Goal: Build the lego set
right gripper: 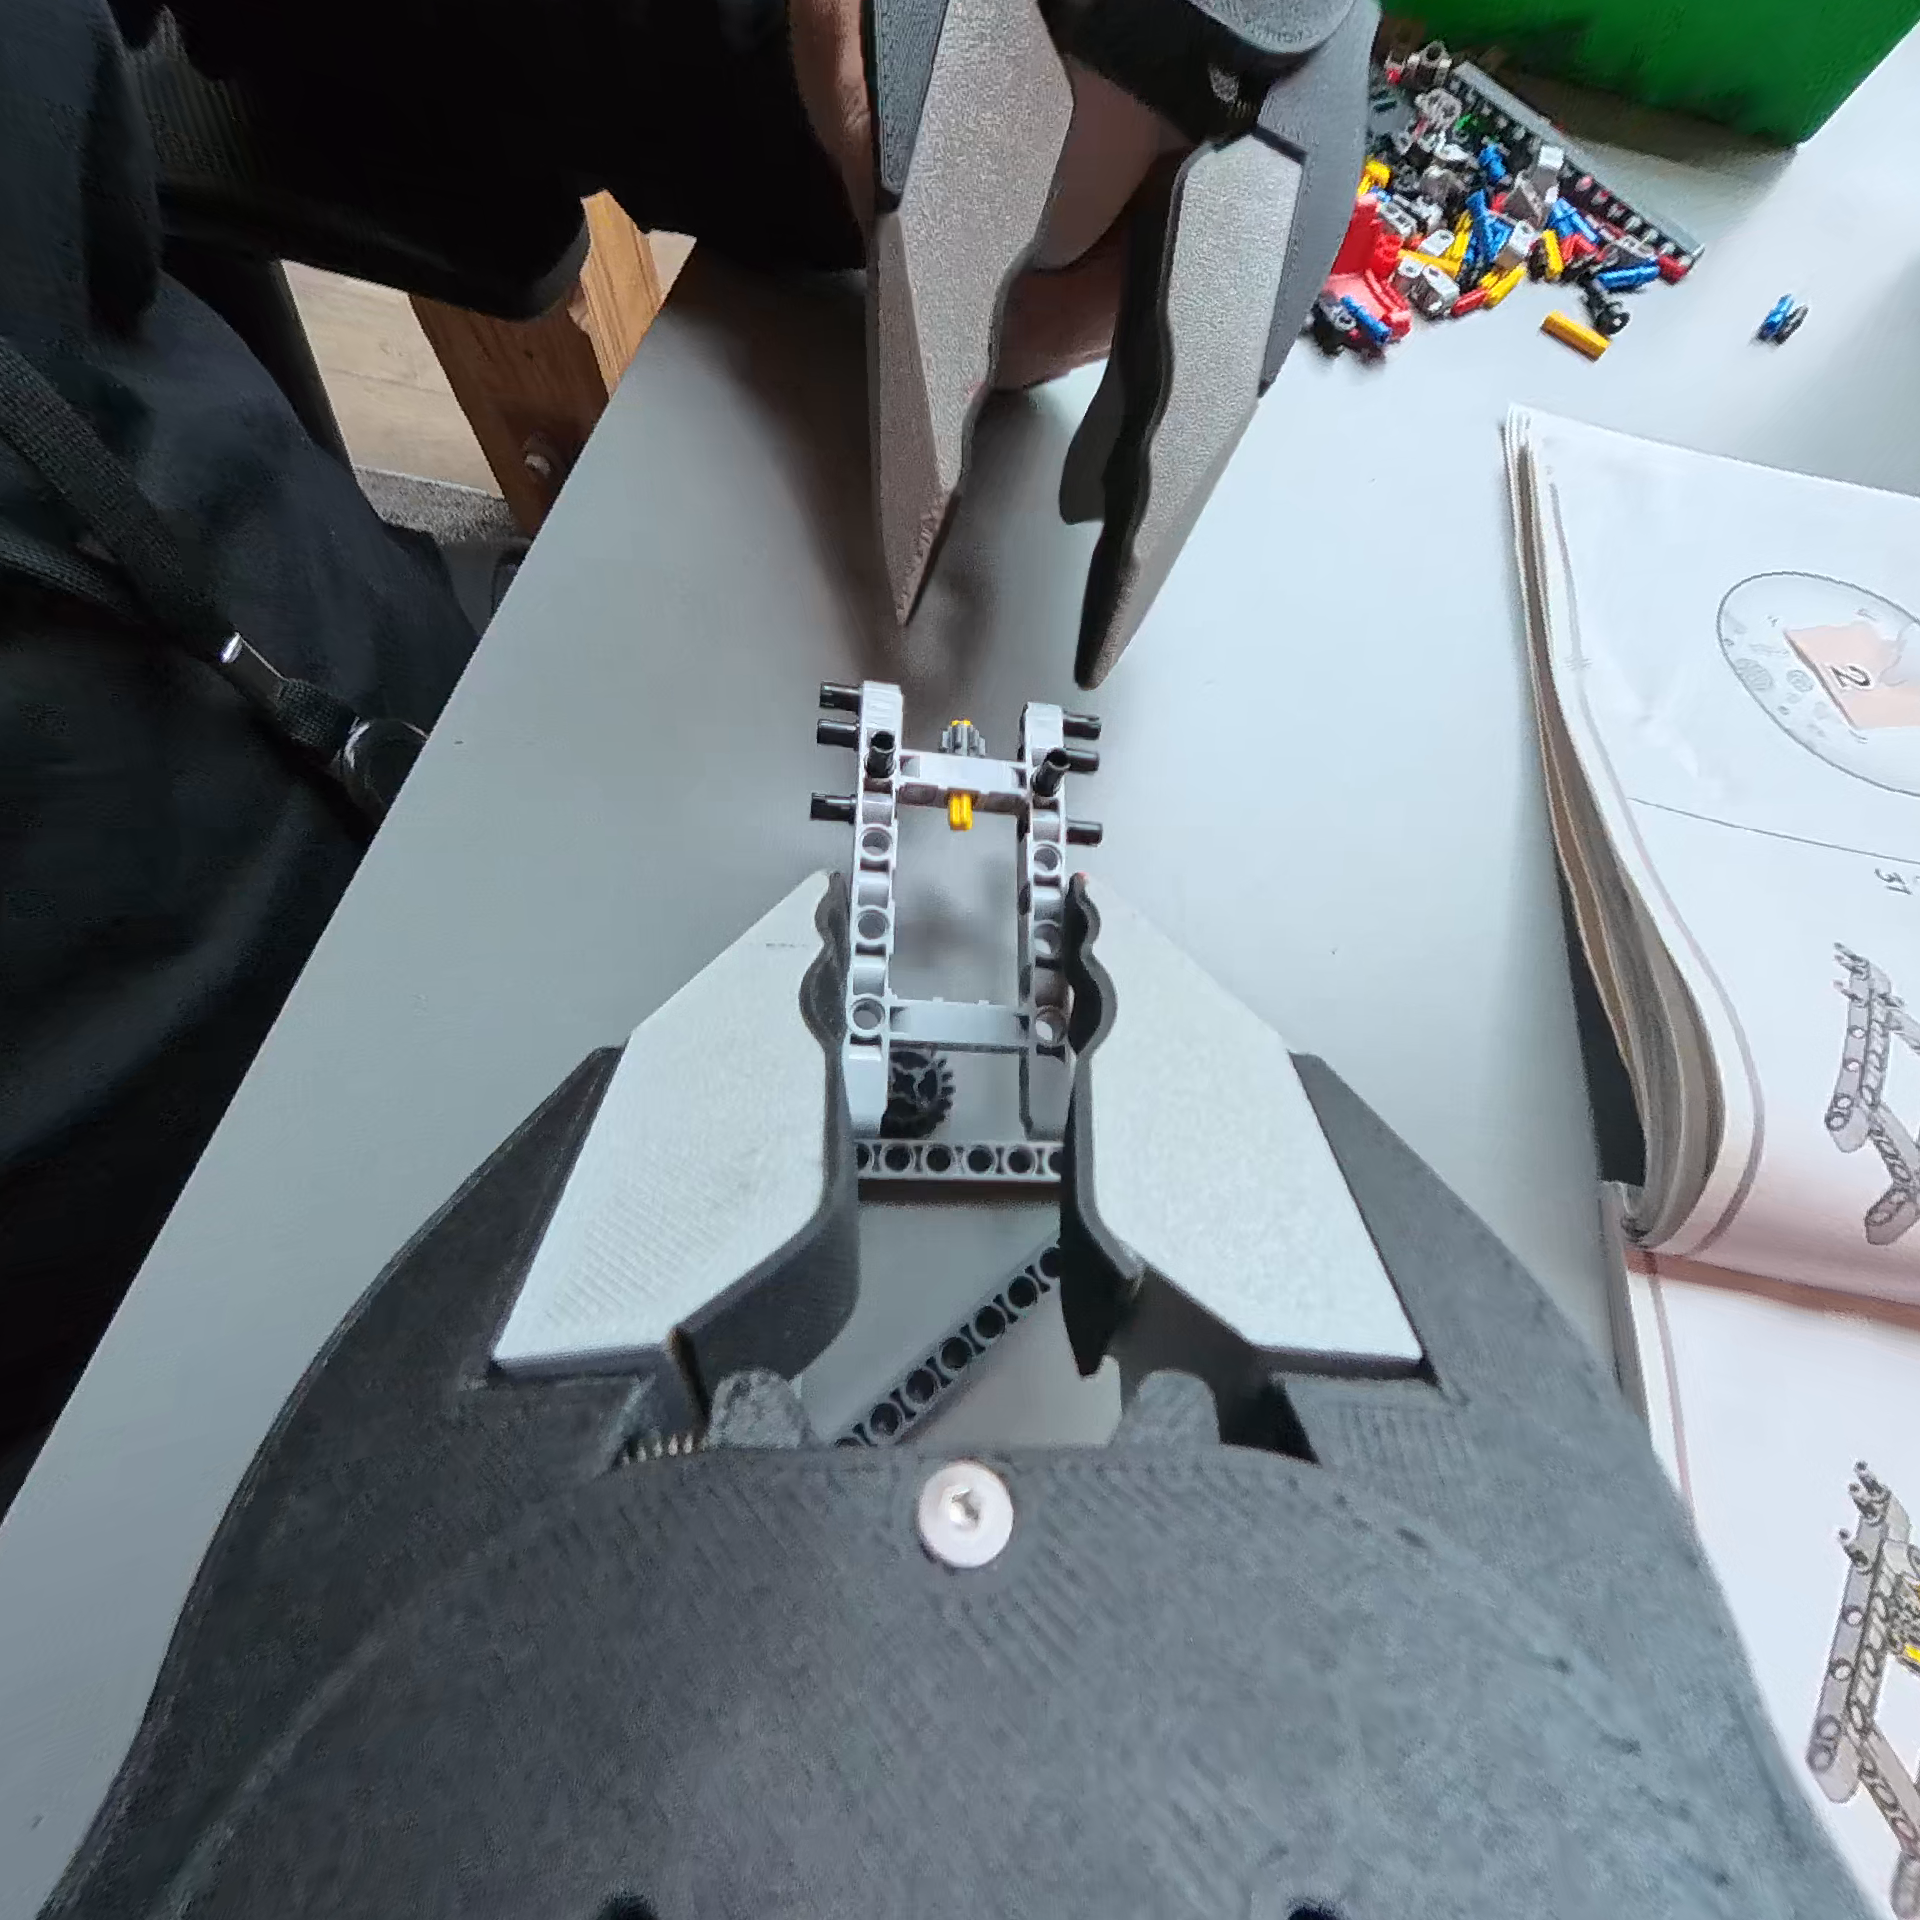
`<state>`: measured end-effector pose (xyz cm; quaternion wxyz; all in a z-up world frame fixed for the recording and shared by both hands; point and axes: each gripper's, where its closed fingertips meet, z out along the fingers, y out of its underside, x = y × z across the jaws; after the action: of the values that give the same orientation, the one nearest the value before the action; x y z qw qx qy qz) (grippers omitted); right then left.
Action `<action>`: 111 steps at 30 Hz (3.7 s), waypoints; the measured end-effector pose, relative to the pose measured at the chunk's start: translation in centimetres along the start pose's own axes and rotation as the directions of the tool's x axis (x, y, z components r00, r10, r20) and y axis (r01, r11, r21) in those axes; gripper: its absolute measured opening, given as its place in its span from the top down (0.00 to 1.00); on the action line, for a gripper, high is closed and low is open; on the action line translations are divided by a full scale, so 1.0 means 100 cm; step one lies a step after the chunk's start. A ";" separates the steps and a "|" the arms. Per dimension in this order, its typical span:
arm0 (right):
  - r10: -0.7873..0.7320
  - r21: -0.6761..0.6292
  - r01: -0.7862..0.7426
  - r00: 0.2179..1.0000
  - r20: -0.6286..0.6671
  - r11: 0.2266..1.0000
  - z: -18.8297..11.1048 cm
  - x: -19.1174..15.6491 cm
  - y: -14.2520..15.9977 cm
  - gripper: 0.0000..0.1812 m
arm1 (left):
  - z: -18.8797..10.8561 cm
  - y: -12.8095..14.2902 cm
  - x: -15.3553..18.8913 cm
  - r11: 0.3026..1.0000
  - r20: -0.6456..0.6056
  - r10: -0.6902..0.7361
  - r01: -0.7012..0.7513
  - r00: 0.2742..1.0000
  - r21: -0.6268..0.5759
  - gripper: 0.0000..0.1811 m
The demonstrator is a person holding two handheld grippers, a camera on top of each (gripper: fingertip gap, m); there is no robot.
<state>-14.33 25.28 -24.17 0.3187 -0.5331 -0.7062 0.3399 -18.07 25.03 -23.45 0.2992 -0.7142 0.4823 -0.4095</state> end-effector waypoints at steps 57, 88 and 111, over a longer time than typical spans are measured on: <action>-0.102 0.068 0.117 0.975 -0.198 0.991 0.016 0.016 -0.020 0.78 | -0.012 -0.014 0.014 0.996 0.010 -0.073 0.073 0.997 0.047 0.97; -0.051 -0.118 0.036 0.991 -0.125 0.992 0.000 -0.002 0.000 0.90 | -0.012 0.033 0.019 0.980 0.007 -0.192 0.192 0.981 -0.060 0.97; -0.191 0.012 0.200 0.954 -0.233 0.980 0.017 0.000 -0.042 0.90 | -0.016 -0.001 0.023 0.992 0.073 -0.125 0.125 0.990 0.004 0.93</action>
<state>-17.96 24.21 -21.71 0.4398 -0.4908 -0.7076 0.2550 -19.01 22.89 -21.94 0.2900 -0.7575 0.4257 -0.4011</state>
